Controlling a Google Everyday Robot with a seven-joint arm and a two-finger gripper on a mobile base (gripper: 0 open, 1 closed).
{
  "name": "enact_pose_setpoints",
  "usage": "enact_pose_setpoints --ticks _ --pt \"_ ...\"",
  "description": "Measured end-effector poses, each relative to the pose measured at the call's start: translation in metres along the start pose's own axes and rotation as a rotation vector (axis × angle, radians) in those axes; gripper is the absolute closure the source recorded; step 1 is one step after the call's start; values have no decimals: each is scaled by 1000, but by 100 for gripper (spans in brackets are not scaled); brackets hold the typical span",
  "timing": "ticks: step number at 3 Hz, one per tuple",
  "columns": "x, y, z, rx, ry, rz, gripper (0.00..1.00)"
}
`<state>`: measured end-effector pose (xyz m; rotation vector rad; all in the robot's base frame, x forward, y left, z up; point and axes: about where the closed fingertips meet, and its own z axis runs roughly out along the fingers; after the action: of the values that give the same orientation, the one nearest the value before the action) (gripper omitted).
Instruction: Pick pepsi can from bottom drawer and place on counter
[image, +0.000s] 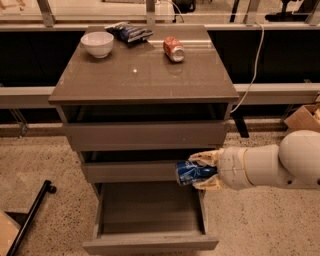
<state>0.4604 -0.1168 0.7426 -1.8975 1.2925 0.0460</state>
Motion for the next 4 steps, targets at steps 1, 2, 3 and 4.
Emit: enact_pose_setpoints --ticks 1,2,3,4 --pt "-16 -34 -19 59 29 -75 100" --pt "-32 -71 -32 135 30 -144 100" --pt "-49 -117 -36 190 3 -206 100" --pt "-65 -169 -46 237 -5 -273 100"
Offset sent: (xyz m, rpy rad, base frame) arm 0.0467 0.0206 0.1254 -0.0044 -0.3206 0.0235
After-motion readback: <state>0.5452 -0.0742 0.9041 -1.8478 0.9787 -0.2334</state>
